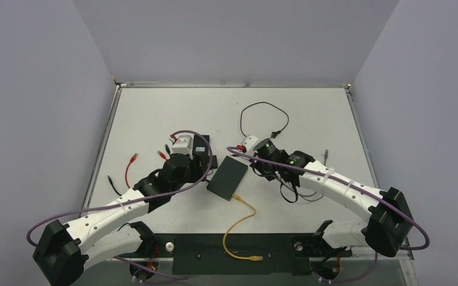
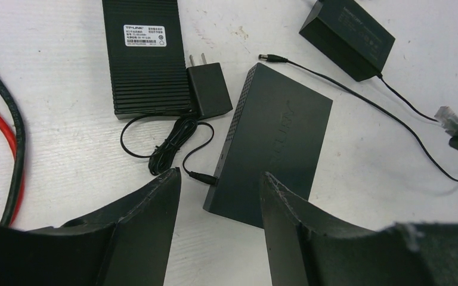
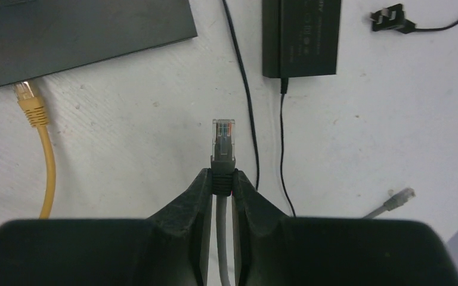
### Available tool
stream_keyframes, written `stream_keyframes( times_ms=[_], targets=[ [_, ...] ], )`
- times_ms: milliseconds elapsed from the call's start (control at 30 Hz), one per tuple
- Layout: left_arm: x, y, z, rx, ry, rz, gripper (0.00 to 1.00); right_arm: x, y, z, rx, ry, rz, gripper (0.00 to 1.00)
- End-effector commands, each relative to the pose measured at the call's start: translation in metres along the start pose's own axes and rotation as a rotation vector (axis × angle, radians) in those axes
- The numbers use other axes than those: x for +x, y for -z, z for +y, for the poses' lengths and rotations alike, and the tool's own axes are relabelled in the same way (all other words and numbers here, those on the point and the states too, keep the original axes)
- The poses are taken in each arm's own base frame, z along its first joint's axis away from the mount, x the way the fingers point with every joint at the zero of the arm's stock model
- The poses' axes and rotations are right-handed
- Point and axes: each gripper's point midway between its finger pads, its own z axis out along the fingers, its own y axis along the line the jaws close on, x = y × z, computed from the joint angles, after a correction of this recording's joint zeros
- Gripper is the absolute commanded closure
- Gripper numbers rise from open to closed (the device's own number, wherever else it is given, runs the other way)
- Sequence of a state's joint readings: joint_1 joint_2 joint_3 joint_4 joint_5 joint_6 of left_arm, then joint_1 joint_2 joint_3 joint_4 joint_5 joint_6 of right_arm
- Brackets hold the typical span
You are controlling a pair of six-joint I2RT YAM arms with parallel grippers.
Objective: Insert the plug into the switch port
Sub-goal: Insert the connector into the switch port.
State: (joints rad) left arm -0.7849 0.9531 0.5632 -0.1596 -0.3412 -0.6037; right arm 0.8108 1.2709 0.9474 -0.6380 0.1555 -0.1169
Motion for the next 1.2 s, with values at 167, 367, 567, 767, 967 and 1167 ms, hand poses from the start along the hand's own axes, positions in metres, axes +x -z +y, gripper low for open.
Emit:
stream_keyframes(
  times_ms=[167, 367, 567, 767, 967, 1167],
  targets=[
    [0.001, -0.031, -0.010, 0.071, 0.089, 0.065, 0.51, 0.011, -0.042, 0.041, -0.152, -0.100, 0.104, 1.00],
    [0.001, -0.043, -0.008, 0.068, 0.094, 0.074, 0.51, 0.017, -0.055, 0.055, -0.173, -0.165, 0.127, 1.00],
    [0.007, -0.054, -0.004, 0.059, 0.101, 0.104, 0.51, 0.009, -0.064, 0.082, -0.231, -0.186, 0.090, 1.00],
    [0.013, -0.063, -0.008, 0.077, 0.099, 0.135, 0.51, 0.003, -0.073, 0.106, -0.267, -0.202, 0.077, 1.00],
    [0.018, -0.074, -0.010, 0.082, 0.077, 0.158, 0.51, 0.003, -0.079, 0.120, -0.274, -0.208, 0.057, 1.00],
    [0.027, -0.085, -0.012, 0.087, 0.069, 0.198, 0.51, 0.001, -0.079, 0.126, -0.272, -0.207, 0.026, 1.00]
  ],
)
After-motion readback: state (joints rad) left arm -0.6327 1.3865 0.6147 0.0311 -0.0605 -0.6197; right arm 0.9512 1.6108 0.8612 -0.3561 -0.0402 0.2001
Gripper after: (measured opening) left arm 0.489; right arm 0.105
